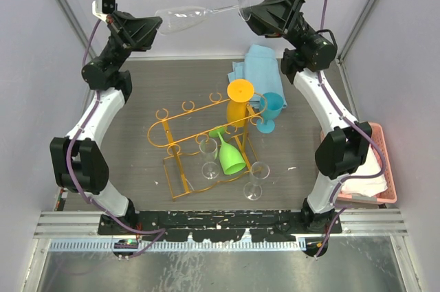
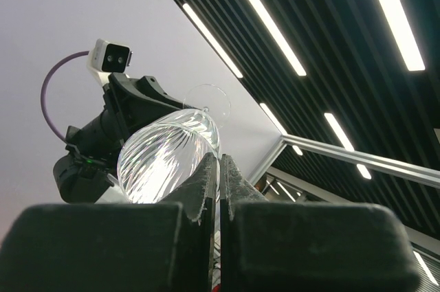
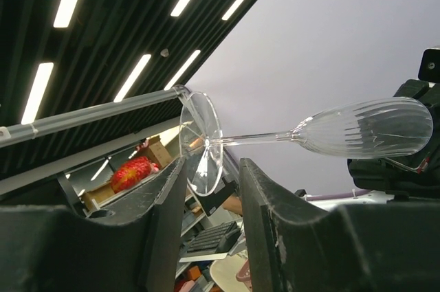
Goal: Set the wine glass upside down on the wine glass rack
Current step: Turn the wine glass upside down at the wine rack.
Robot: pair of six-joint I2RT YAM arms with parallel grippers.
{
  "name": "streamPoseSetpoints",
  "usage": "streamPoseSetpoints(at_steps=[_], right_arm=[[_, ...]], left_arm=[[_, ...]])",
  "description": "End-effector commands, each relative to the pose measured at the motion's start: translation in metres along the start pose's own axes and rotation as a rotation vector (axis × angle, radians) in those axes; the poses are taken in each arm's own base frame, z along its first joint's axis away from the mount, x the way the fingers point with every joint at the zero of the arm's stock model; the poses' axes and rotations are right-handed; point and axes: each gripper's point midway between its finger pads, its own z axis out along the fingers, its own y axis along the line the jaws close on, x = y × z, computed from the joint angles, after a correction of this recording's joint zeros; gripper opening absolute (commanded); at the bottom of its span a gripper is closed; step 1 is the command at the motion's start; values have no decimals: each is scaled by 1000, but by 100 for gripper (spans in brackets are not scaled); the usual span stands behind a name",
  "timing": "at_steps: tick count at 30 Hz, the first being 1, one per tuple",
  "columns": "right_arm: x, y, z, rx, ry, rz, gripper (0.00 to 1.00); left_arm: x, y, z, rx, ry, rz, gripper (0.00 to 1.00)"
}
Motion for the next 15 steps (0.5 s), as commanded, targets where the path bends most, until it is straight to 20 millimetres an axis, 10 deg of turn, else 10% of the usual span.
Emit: streamPoseSetpoints(at_steps=[1,15], right_arm=[[3,23,11,-59,5,-19,39],[3,23,11,-60,-16,-13,1]], left_arm=[[14,-37,5,78,21,-8,0],[13,-34,5,76,14,-14,1]])
